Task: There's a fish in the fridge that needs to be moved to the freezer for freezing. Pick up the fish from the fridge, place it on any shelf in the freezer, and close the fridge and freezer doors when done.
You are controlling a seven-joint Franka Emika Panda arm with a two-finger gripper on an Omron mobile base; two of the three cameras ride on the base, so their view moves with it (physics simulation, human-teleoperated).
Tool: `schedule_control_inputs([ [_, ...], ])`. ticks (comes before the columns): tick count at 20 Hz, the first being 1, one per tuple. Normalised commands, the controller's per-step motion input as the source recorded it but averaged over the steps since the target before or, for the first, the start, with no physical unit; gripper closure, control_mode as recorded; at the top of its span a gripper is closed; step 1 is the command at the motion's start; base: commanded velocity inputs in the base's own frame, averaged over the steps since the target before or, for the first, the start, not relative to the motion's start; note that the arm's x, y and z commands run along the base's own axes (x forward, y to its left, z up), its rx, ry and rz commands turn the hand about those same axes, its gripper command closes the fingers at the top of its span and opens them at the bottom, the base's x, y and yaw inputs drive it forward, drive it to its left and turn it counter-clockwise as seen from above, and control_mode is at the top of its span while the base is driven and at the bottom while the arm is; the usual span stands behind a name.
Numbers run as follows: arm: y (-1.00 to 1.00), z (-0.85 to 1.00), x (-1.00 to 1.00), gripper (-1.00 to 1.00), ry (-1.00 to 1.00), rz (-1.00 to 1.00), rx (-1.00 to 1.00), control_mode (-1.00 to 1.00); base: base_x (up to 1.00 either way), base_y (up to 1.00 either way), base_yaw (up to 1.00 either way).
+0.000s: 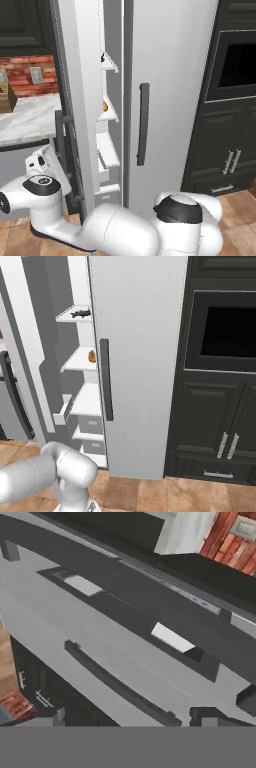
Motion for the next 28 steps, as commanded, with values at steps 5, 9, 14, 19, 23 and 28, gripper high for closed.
schedule_control_inputs([
  [5, 0.07, -0.54, 0.32, -1.0, 0.01, 0.0, -0.1, -1.0, 0.0, 0.0, 0.0],
  [9, 0.26, -0.42, 0.43, -1.0, 0.03, 0.0, -0.11, -1.0, 0.0, 0.0, 0.0],
  [14, 0.11, -0.16, 0.46, -1.0, 0.21, -0.01, -0.13, -1.0, 0.0, 0.0, 0.0],
  [19, 0.02, -0.12, 0.51, -1.0, 0.26, -0.01, -0.13, -1.0, 0.0, 0.0, 0.0],
  [23, 0.03, -0.15, 0.3, -1.0, 0.18, 0.0, -0.12, -1.0, 0.0, 0.0, 0.0],
  [28, 0.0, -0.19, 0.24, -1.0, 0.17, 0.0, -0.11, -1.0, 0.0, 0.0, 0.0],
])
